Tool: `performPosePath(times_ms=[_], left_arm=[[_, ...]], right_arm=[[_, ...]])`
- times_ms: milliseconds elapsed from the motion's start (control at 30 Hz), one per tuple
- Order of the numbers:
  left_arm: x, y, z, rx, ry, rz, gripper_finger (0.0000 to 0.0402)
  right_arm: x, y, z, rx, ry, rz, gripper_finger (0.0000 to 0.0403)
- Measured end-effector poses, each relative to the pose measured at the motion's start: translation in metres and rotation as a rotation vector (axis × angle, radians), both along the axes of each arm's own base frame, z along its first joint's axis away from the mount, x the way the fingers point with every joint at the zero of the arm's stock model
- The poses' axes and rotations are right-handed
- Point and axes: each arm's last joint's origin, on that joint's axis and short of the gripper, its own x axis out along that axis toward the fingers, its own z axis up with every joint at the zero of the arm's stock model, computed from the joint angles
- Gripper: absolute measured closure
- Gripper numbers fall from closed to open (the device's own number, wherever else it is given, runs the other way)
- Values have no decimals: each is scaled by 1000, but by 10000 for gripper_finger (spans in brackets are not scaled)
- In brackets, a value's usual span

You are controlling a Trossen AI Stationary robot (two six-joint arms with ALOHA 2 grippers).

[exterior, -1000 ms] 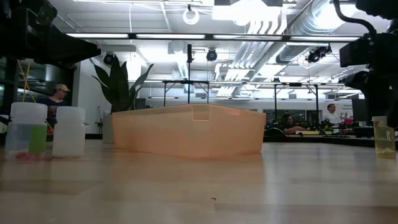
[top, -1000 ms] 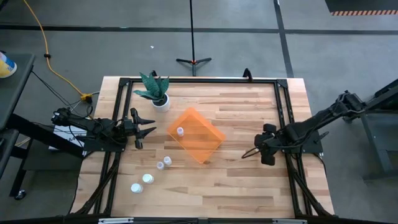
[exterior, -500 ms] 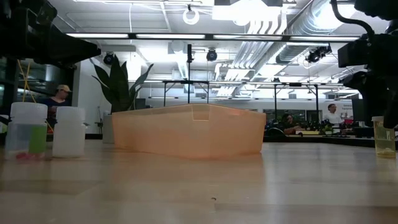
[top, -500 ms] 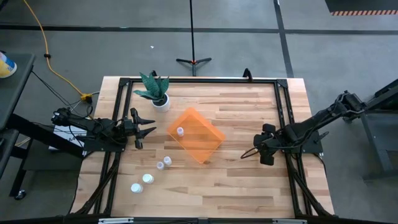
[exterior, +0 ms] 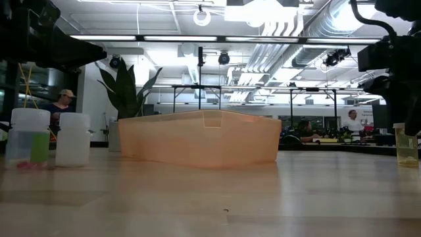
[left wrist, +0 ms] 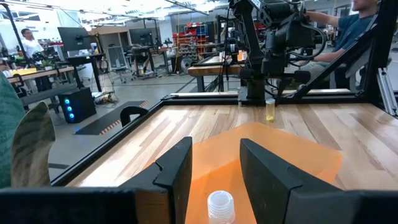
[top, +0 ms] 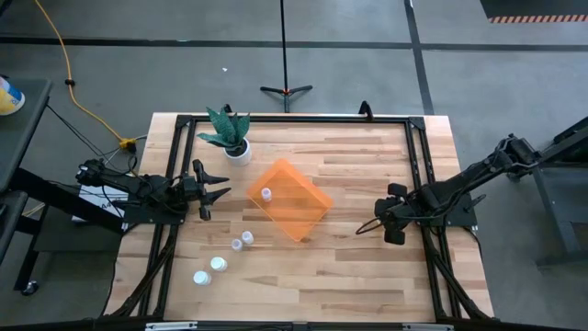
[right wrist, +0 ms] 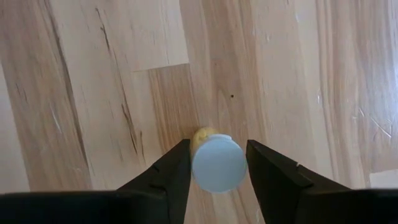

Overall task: Pick and place pill bottles into a basket
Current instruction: Put the yellow bottle into the orange container

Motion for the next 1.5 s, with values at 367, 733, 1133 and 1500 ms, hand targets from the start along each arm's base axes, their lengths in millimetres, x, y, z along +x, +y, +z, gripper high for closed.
performPosePath(times_ms=[367,733,1133,1500], left_arm=[[0,0,0,0,0,0,231],[0,0,0,0,0,0,231],[0,0,0,-1,0,0,231],[0,0,0,-1,0,0,231]], right_arm=[[0,0,0,7,2,-1,290],[5,3,2,30,-53,26,283],[35,11,54,-120,-330,236,285],[91,-13,97,-171,-440,392,285]])
